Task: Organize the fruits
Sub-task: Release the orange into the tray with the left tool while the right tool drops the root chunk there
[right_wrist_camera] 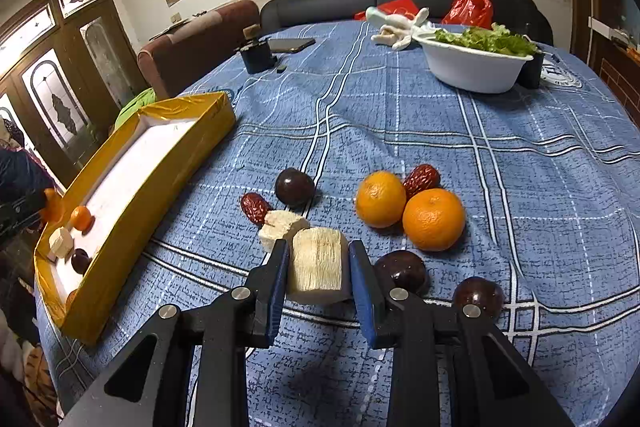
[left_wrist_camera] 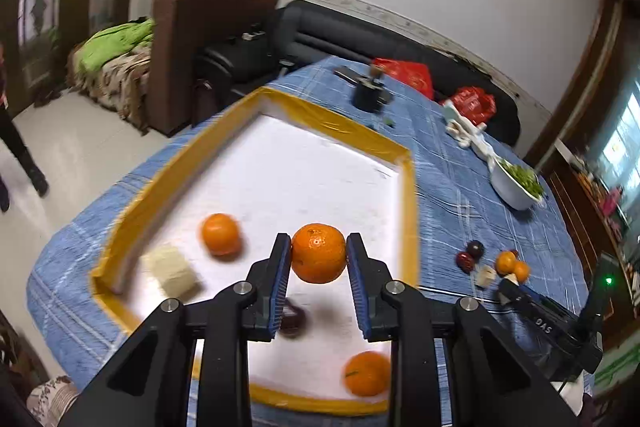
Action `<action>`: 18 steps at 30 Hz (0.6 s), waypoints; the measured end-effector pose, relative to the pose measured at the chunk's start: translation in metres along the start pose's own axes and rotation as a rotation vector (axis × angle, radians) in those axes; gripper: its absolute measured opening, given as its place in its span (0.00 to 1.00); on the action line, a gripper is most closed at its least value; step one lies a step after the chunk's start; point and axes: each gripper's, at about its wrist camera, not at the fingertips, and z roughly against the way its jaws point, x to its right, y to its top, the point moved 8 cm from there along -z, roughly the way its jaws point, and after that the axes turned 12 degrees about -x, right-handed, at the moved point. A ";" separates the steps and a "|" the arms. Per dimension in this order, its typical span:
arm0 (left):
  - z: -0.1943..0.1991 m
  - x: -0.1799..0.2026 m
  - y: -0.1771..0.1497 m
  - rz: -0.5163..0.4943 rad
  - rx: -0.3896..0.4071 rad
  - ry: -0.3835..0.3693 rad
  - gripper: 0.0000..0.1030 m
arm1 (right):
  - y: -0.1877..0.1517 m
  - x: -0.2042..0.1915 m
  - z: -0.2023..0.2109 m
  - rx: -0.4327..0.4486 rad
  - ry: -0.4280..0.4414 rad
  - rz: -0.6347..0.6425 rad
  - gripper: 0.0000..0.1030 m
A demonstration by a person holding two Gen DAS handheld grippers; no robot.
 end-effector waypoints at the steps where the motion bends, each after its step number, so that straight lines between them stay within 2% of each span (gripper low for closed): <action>1: 0.001 -0.007 0.000 0.011 0.001 0.002 0.27 | 0.001 0.000 0.001 0.003 -0.007 0.001 0.32; 3: -0.001 -0.019 -0.002 0.030 -0.009 0.008 0.27 | 0.002 -0.001 0.004 0.008 -0.025 0.002 0.32; 6: -0.009 -0.030 -0.008 0.043 -0.028 0.018 0.27 | 0.003 -0.023 0.022 0.035 0.009 0.025 0.32; 11: -0.018 -0.041 -0.013 0.040 -0.039 0.053 0.27 | 0.013 -0.103 0.040 0.035 0.117 0.166 0.33; 15: -0.026 -0.049 -0.013 0.013 -0.054 0.100 0.27 | 0.016 -0.164 0.023 -0.031 0.189 0.268 0.33; 18: -0.037 -0.052 -0.014 0.009 -0.084 0.085 0.27 | 0.014 -0.201 -0.006 -0.085 0.184 0.337 0.33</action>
